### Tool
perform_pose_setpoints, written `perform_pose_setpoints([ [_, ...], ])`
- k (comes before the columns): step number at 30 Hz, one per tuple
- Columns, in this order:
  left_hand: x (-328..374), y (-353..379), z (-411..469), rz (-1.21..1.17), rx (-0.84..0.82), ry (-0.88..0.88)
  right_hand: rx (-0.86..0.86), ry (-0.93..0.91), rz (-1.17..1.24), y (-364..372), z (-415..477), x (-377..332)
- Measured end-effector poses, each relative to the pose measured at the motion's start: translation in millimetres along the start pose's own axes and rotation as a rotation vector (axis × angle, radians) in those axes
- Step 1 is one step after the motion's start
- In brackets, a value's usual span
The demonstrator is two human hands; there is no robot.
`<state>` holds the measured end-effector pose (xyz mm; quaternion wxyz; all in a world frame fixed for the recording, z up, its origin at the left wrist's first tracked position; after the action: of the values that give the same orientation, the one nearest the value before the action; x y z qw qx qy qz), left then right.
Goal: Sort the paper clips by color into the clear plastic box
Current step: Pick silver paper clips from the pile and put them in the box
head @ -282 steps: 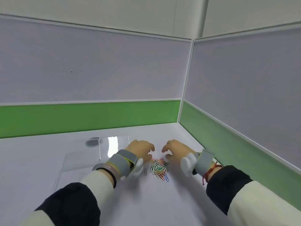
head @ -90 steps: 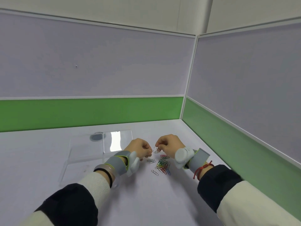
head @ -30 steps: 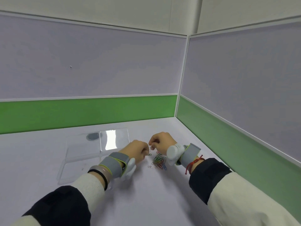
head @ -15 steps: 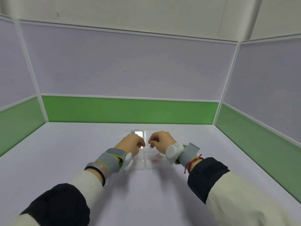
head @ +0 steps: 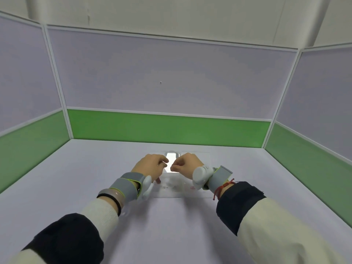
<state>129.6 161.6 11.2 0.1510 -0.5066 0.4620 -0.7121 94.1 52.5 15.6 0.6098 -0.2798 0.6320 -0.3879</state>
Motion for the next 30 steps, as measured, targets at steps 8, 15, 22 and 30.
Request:
perform_pose_setpoints([
  [8, 12.1, -0.1, 5.4, -0.005, 0.089, 0.010, 0.090, 0.067, 0.018, -35.9, -12.9, 36.1],
  [15, 67.4, 38.1, 12.7, 0.035, -0.019, 0.176, 0.156, 0.111, 0.032, -67.6, -32.4, 72.1],
  [22, 113.0, 78.9, 14.9, 0.085, -0.108, 0.254, 0.172, 0.148, 0.023, -89.1, -52.0, 109.5],
  [30, 153.9, 121.3, 11.7, 0.188, -0.196, 0.345, 0.181, 0.205, -0.024, -104.0, -76.6, 154.7],
])
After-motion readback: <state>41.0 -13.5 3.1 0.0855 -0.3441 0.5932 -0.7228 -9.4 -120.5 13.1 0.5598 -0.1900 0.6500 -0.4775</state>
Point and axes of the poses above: each hand's wrist, its own z-axis towards the middle knuckle, its own y-axis out of the palm, x = y × z, the point moved 9 cm from there along z, towards the middle knuckle, and after that the axes turned 1 degree about -z, right-handed, at the moved point
